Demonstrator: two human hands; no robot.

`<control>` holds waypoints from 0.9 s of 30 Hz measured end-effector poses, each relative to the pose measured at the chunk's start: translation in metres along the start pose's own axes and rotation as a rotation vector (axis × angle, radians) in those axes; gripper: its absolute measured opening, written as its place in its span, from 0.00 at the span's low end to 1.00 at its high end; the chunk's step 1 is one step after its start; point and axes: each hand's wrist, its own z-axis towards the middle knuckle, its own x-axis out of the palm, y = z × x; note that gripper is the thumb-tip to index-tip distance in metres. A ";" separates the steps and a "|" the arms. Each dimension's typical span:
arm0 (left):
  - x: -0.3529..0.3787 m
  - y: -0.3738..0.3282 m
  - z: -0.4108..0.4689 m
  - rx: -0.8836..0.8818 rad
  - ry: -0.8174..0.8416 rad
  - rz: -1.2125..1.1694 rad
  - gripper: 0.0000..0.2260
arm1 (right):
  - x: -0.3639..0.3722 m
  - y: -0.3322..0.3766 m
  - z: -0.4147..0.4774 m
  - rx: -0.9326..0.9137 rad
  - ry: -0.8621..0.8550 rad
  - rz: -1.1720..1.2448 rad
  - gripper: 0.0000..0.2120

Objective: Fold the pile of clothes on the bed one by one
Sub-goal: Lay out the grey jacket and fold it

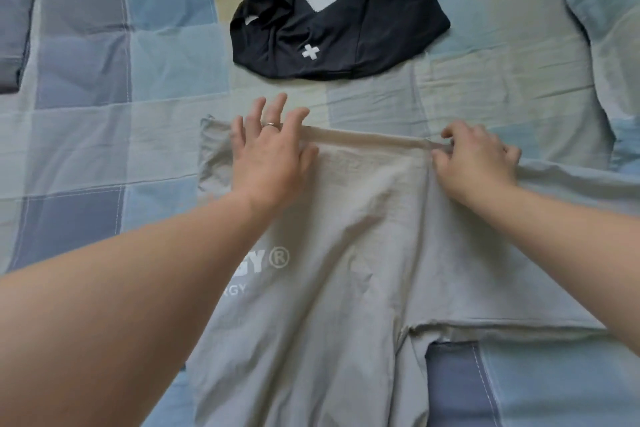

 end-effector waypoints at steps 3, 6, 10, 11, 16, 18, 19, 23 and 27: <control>-0.002 0.001 -0.038 0.070 0.000 -0.002 0.27 | -0.004 0.007 -0.046 -0.232 -0.169 0.025 0.23; -0.002 0.003 -0.093 0.142 0.089 -0.013 0.27 | -0.005 0.008 -0.109 -0.333 -0.151 0.116 0.23; 0.003 0.005 -0.171 0.241 0.230 -0.041 0.26 | 0.000 -0.005 -0.187 -0.206 0.075 0.287 0.15; 0.004 0.005 -0.189 0.262 0.251 -0.046 0.27 | 0.002 -0.008 -0.206 -0.154 0.117 0.308 0.14; 0.006 -0.003 -0.262 0.278 0.303 -0.094 0.23 | 0.014 -0.017 -0.286 -0.012 0.261 0.386 0.14; 0.007 -0.004 -0.295 0.290 0.268 -0.096 0.21 | 0.019 -0.018 -0.317 0.019 0.341 0.398 0.14; 0.008 -0.004 -0.312 0.289 0.250 -0.090 0.20 | 0.023 -0.018 -0.331 0.032 0.376 0.397 0.14; 0.011 0.002 -0.379 0.240 0.220 -0.074 0.14 | 0.039 -0.021 -0.378 0.020 0.474 0.388 0.16; 0.014 0.006 -0.448 0.162 0.451 -0.152 0.15 | 0.056 -0.022 -0.420 0.031 0.578 0.391 0.14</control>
